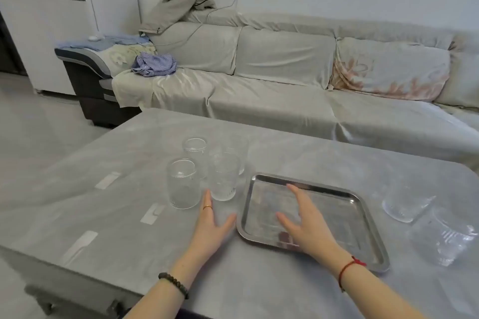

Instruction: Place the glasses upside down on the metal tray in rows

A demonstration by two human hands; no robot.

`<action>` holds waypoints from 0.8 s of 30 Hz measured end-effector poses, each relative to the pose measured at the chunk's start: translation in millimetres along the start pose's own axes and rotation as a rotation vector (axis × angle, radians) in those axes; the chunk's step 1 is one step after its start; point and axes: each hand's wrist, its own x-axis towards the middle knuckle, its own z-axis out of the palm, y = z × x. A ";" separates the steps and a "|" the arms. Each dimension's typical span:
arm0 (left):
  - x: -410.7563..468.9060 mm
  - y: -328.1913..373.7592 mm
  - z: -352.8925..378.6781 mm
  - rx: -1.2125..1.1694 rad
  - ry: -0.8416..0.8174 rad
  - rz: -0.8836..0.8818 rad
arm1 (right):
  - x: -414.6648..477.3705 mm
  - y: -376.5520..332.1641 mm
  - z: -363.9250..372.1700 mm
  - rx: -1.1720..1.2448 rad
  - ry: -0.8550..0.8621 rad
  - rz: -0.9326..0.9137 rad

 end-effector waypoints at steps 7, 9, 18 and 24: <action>32.7 -8.3 10.2 0.119 0.143 0.082 | 67.1 -31.6 66.4 0.297 -0.103 0.031; 38.8 -8.9 11.1 0.125 0.167 0.067 | 79.2 -34.8 80.0 0.342 -0.104 0.044; 53.6 -0.6 12.3 0.100 0.214 0.023 | 97.8 -39.2 107.6 0.481 -0.006 0.044; 41.9 19.4 12.7 -0.119 0.262 0.107 | 83.2 -47.9 89.2 0.577 0.051 0.009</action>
